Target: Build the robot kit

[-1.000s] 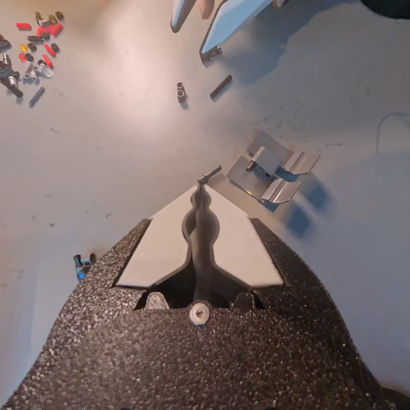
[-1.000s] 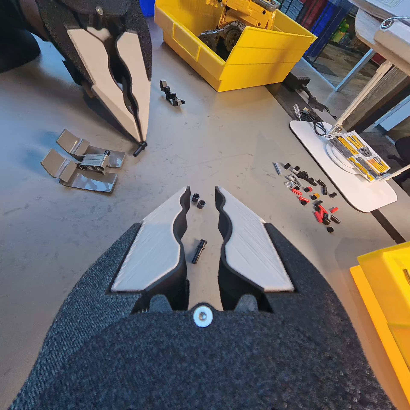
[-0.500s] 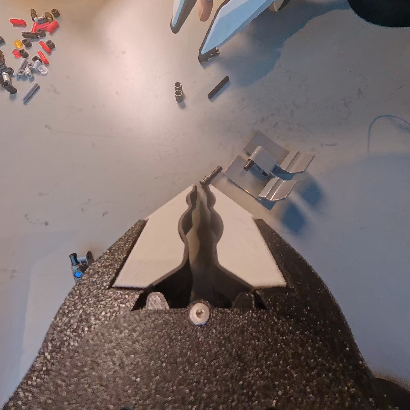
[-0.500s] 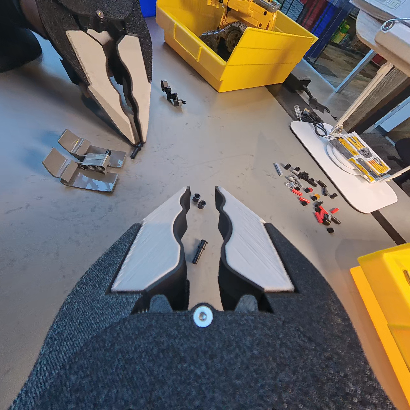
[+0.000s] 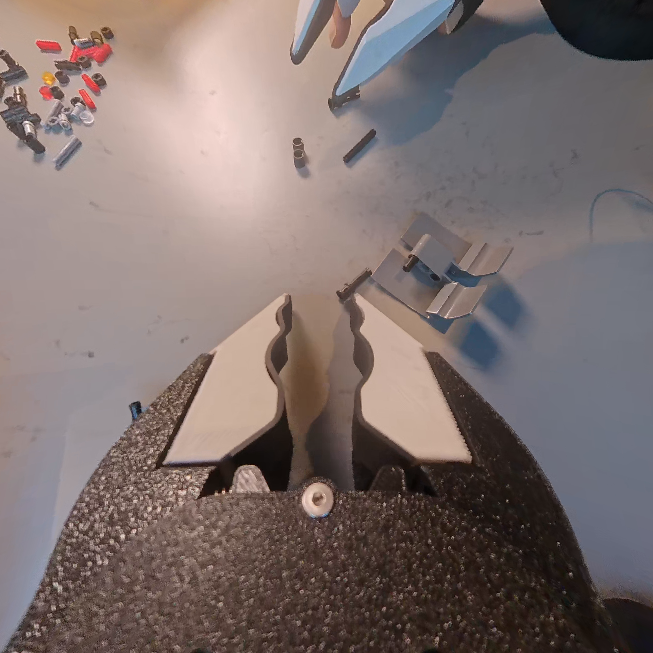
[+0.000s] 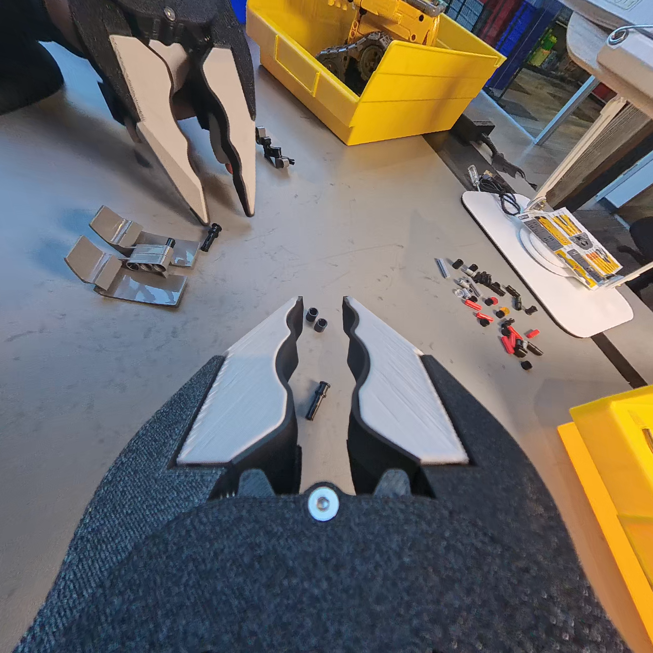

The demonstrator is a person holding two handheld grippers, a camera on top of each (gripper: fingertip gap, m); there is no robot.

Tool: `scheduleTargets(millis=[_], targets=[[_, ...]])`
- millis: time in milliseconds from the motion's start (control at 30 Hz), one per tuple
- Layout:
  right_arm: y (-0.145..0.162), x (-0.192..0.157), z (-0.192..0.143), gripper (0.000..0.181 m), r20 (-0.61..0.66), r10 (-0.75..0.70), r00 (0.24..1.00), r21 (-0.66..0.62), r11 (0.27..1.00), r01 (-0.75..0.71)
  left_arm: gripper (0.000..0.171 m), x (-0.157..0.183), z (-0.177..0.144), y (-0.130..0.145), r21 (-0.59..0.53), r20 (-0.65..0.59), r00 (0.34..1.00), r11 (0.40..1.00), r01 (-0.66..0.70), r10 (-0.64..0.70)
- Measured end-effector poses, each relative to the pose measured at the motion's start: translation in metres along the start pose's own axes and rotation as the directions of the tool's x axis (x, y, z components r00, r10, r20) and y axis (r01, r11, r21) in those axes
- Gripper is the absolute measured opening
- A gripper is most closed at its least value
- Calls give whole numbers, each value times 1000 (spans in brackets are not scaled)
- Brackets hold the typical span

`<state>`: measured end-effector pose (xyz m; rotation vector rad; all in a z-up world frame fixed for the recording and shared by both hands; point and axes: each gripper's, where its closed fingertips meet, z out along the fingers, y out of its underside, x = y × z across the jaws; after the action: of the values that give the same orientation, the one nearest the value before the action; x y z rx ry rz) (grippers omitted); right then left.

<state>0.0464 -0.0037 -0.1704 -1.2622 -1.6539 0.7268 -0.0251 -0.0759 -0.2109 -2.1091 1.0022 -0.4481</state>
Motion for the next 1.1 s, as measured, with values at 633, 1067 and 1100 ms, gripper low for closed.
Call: scheduleTargets(millis=[633, 1067, 1100], targets=[[-2, 1, -1, 22, 5, 14, 1000, 12, 1000, -14, 14, 10, 7, -1, -20, -43, 994, 995, -103, 102], [-3, 2, -3, 22, 4, 22, 1000, 22, 1000, -22, 8, 10, 3, 1, -22, -4, 994, 993, -113, 113], [-3, 2, -3, 22, 4, 25, 1000, 24, 999, -25, 8, 8, 2, 1, -15, 1, 994, 994, -107, 107]])
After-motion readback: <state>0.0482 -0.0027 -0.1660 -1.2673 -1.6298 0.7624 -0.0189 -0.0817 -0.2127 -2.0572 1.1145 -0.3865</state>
